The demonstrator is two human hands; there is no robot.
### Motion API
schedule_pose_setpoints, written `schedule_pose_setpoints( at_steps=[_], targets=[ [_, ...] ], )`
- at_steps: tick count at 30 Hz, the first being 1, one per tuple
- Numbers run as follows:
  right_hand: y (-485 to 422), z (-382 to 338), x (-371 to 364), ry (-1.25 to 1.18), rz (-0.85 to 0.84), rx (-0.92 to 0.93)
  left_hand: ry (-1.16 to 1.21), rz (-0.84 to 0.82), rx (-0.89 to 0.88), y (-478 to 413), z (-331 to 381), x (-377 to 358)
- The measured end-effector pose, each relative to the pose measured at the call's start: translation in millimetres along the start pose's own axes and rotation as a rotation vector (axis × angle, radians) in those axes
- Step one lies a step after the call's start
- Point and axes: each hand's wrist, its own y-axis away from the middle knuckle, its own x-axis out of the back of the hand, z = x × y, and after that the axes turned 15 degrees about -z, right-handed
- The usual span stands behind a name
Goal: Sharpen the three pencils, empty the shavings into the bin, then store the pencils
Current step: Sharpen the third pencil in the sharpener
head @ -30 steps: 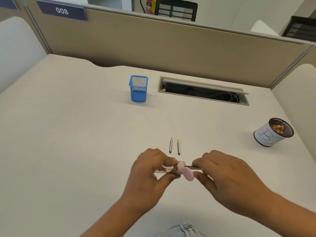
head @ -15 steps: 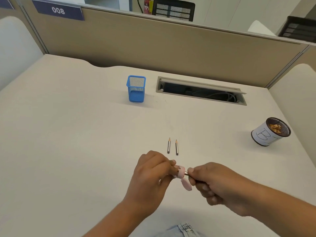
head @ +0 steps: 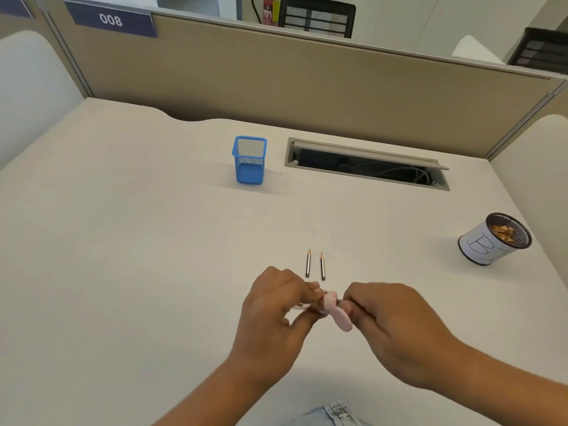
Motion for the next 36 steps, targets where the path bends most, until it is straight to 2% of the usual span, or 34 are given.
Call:
schedule_pose_setpoints(
  at_steps=[2,3,5,6,8,10,13,17,20,23,26,28,30,32,34,35,36],
  targets=[
    [-1.3,-5.8,-2.6,-0.351,-0.128,-0.181,-0.151,0.040,-0.123,1.9,-4.5,-6.0],
    [-1.8,-6.1,-0.5,-0.615,-0.227,-0.299,-0.225,0.052,-0.175,4.4,-7.3,-9.2],
    [-6.0,-3.6,6.8,-1.300,-0.485,-0.557,-0.335,0.062,-0.249,10.9,-13.0,-14.3],
    [-6.8,-2.5,11.7,-1.514,-0.591,-0.643,-0.359,0.065,-0.263,13.8,-15.5,-16.2],
    [-8.7,0.9,15.0,-1.621,-0.698,-0.660,-0.367,0.063,-0.260,16.2,-20.4,-18.4],
    [-11.8,4.4,11.5,-1.504,-0.698,-0.599,-0.364,0.034,-0.238,15.9,-24.4,-18.5],
    [-17.1,3.3,3.2,-1.104,-0.533,-0.428,-0.364,-0.018,-0.181,13.7,-29.5,-16.6],
    [-18.8,4.6,-3.9,-0.373,-0.161,-0.181,-0.295,-0.013,-0.075,9.2,-31.2,-10.7],
    [-17.4,10.5,-1.2,0.146,-0.032,0.014,-0.188,0.014,0.030,6.0,-28.0,-7.5],
    [-18.0,13.1,-3.1,0.371,0.082,0.190,-0.090,0.013,0.076,3.6,-25.6,-8.0],
    [-16.0,12.6,-3.4,0.359,0.073,0.178,-0.108,-0.014,0.034,3.7,-28.7,-10.5],
    [-16.4,9.5,-6.4,0.178,-0.033,0.022,-0.172,-0.026,-0.031,5.2,-33.4,-13.6],
    [-19.7,7.5,-9.7,-0.130,-0.175,-0.150,-0.253,-0.019,-0.100,7.3,-37.6,-16.6],
    [-23.4,7.6,-7.5,-0.606,-0.283,-0.321,-0.304,0.001,-0.147,9.0,-41.1,-18.9],
    [-28.2,9.4,-2.6,-1.201,-0.426,-0.529,-0.347,0.023,-0.178,10.7,-43.6,-19.5],
    [-29.6,9.9,0.4,-1.406,-0.501,-0.611,-0.371,0.023,-0.188,11.4,-44.6,-19.3],
    [-30.0,10.6,1.7,-1.506,-0.550,-0.643,-0.389,0.014,-0.194,12.0,-45.4,-19.0]
  ],
)
